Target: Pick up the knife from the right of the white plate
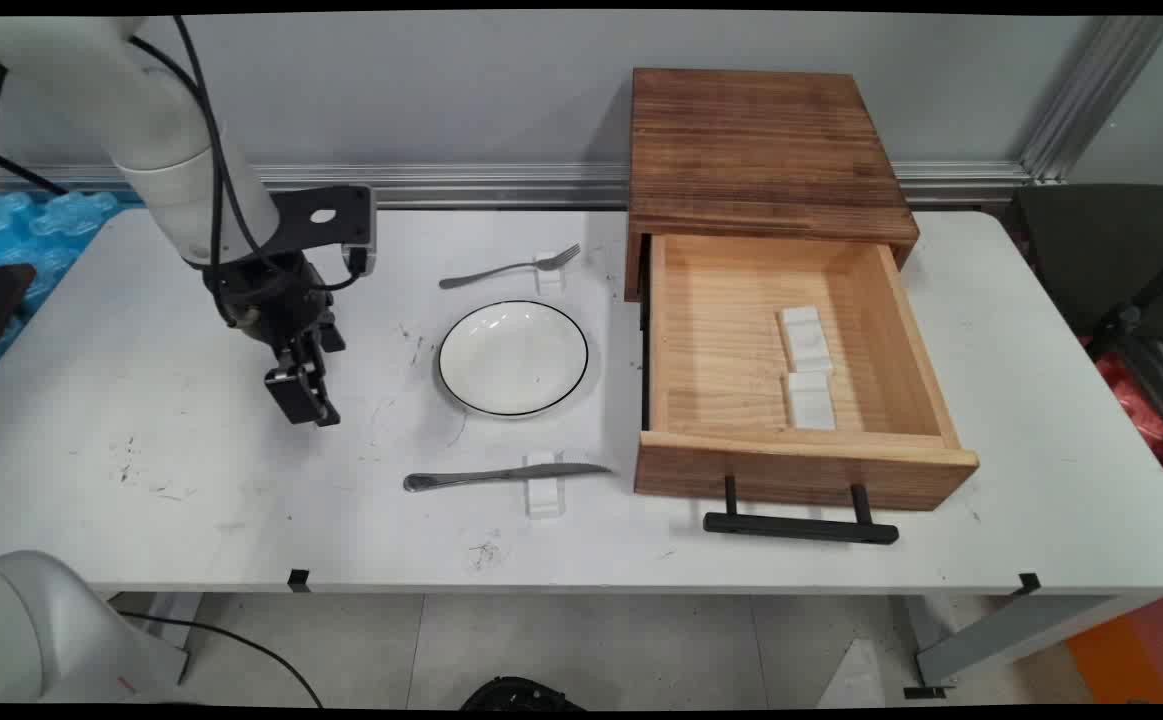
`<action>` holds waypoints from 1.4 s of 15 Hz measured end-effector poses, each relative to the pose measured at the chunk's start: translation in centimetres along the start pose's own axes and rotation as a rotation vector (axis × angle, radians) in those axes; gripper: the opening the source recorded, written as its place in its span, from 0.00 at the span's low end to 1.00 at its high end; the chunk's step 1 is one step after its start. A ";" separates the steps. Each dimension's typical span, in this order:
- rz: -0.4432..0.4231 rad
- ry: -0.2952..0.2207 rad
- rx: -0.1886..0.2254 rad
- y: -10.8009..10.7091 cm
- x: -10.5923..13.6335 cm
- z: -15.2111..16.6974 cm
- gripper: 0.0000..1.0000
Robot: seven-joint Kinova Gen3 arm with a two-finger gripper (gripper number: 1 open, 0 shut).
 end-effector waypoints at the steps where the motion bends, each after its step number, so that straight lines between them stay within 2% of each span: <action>1: 0.000 0.004 -0.003 0.0 0.1 0.1 1.00; 6: 0.006 0.055 -0.027 0.7 2.3 0.4 1.00; 11: 0.042 0.141 -0.038 2.1 4.5 0.8 1.00; 21: 0.103 0.252 -0.050 4.8 4.5 4.4 1.00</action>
